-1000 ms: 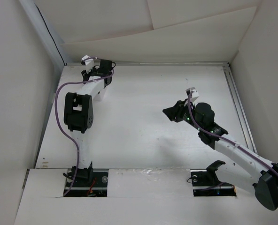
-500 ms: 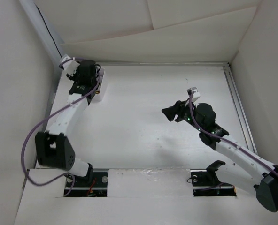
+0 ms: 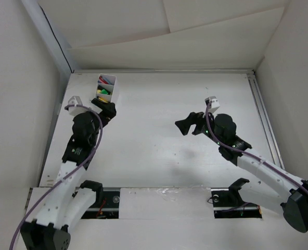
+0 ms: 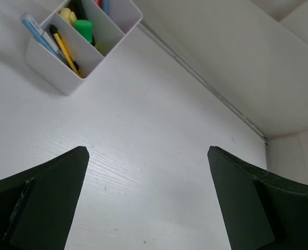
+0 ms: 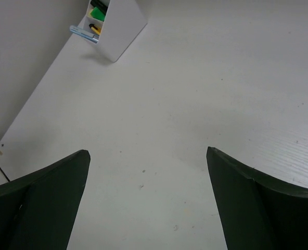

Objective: Sort the stationery into containers
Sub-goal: Place the stationery into the container

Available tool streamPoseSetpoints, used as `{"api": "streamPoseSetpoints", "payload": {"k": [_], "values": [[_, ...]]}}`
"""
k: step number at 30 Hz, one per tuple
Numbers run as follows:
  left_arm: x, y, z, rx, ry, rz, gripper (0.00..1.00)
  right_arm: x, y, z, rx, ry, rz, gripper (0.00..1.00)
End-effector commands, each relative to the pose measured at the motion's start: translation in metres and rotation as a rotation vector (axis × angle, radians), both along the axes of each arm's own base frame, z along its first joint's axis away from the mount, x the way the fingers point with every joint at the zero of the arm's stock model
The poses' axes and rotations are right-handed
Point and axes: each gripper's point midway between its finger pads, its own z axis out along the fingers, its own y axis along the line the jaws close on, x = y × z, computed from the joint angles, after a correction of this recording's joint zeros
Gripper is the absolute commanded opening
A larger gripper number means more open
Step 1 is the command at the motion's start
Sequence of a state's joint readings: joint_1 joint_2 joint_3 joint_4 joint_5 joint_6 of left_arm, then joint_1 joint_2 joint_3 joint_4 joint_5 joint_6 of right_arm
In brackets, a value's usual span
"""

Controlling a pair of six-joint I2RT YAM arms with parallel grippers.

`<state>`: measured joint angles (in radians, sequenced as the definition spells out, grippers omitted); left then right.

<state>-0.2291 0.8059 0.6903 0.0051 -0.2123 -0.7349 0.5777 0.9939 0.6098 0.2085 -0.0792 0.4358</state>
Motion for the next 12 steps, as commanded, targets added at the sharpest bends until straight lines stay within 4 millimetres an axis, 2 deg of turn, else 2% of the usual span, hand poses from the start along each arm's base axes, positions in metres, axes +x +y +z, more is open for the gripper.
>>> {"api": "streamPoseSetpoints", "payload": {"k": [1, 2, 6, 10, 11, 12], "values": [[-0.032, -0.012, 0.026, -0.011, -0.096, -0.118, 0.99, -0.001, 0.010, 0.030, 0.000, -0.092, 0.058, 1.00], [-0.046, -0.011, 0.035, -0.012, -0.141, -0.128, 0.99, -0.003, 0.012, 0.030, 0.002, -0.091, 0.071, 1.00], [-0.073, -0.012, 0.051, -0.006, -0.217, -0.176, 0.99, -0.008, 0.015, 0.033, -0.012, -0.117, 0.106, 1.00], [-0.084, -0.013, 0.044, 0.009, -0.197, -0.205, 0.99, -0.017, 0.019, 0.052, -0.015, -0.170, 0.149, 1.00], [-0.085, -0.016, 0.044, 0.007, -0.197, -0.220, 0.99, -0.017, 0.015, 0.046, -0.031, -0.147, 0.133, 1.00], [-0.086, -0.022, 0.041, 0.002, -0.194, -0.255, 0.99, -0.015, 0.014, 0.050, -0.027, -0.143, 0.104, 1.00]]}}
